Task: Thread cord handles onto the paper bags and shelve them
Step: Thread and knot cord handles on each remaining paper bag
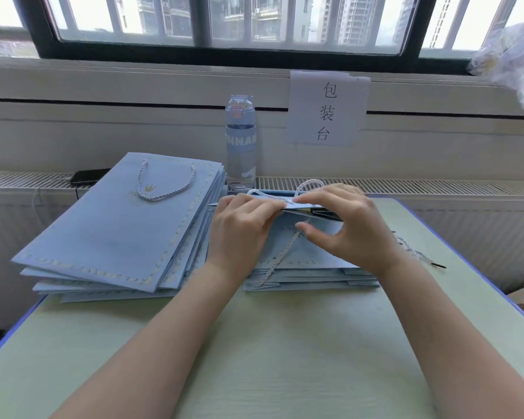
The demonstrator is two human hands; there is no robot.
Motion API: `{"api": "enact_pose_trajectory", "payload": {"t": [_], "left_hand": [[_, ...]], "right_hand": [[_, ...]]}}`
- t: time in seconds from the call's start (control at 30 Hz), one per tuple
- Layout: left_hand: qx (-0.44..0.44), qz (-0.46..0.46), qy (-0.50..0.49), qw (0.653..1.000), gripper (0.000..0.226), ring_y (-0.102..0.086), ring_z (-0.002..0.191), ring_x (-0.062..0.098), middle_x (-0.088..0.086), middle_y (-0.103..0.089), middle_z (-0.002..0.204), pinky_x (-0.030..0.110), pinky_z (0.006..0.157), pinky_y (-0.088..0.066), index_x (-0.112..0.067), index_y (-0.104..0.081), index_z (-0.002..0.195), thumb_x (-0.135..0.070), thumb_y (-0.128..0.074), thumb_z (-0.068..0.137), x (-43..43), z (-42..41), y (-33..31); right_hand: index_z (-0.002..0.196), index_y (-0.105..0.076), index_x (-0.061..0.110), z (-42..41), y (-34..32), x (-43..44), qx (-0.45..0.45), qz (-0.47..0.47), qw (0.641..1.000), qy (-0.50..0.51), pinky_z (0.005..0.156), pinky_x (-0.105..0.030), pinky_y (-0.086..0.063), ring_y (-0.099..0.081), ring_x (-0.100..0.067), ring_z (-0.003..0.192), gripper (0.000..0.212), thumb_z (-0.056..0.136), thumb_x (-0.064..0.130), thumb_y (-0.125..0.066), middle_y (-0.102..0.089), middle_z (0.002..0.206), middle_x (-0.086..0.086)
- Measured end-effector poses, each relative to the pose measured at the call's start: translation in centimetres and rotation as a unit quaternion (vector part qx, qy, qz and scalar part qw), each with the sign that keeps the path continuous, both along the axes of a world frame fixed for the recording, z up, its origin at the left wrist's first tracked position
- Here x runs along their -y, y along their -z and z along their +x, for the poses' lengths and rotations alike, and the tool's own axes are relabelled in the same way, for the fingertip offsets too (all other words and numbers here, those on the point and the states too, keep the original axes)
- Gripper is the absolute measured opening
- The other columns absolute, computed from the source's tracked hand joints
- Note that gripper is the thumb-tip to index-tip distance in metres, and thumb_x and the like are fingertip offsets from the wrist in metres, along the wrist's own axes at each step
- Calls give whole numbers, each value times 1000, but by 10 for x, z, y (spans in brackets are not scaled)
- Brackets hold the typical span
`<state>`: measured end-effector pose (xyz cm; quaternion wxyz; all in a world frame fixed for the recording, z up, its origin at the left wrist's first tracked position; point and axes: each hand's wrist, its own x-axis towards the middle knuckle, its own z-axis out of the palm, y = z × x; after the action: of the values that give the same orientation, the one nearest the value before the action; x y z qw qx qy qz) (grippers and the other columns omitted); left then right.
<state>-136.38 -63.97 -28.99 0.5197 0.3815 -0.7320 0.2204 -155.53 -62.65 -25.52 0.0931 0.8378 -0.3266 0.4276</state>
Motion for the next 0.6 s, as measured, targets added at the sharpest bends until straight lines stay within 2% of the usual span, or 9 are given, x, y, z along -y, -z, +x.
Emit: {"api": "enact_pose_trajectory", "payload": {"t": [0.1, 0.23, 0.37, 0.53, 0.6], "left_hand": [[-10, -1, 11, 1000, 14, -57, 77, 16, -6, -73, 82, 31, 74, -38, -16, -75, 89, -22, -62, 88, 3, -1, 2], [-32, 7, 26, 999, 16, -53, 79, 15, -3, -72, 82, 32, 76, -41, -12, -74, 89, -21, -60, 89, 3, -3, 2], [-43, 4, 46, 998, 16, -56, 80, 15, -3, -71, 82, 33, 79, -41, -12, -73, 88, -20, -60, 90, 4, -2, 4], [-35, -12, 107, 994, 9, -60, 81, 17, -2, -70, 83, 39, 81, -44, -8, -71, 85, -8, -63, 89, 3, 0, 3], [-30, -29, 119, 992, 9, -60, 81, 18, -2, -70, 85, 37, 82, -44, -7, -71, 86, -8, -62, 89, 1, -2, 0]], "right_hand": [[93, -74, 15, -6, 6, 7, 2, -23, 998, 52, 77, -32, -48, -67, -19, 82, 20, 73, 20, -73, -73, 90, 3], [90, -74, 14, -17, 5, 9, 67, 7, 995, 74, 78, -31, -50, -67, -18, 79, 25, 66, 9, -77, -73, 86, 2], [92, -74, 12, -16, 9, 11, 120, 59, 991, 28, 81, -13, -46, -63, -7, 84, 26, 68, 5, -79, -68, 89, 6], [94, -75, 10, -36, 20, 25, 80, 76, 991, 79, 84, -11, -45, -65, -14, 91, 33, 67, -9, -76, -72, 94, -1], [94, -75, 11, -41, 22, 28, 108, 91, 986, 91, 87, -19, -49, -67, -17, 94, 38, 67, -15, -72, -72, 96, -2]]}}
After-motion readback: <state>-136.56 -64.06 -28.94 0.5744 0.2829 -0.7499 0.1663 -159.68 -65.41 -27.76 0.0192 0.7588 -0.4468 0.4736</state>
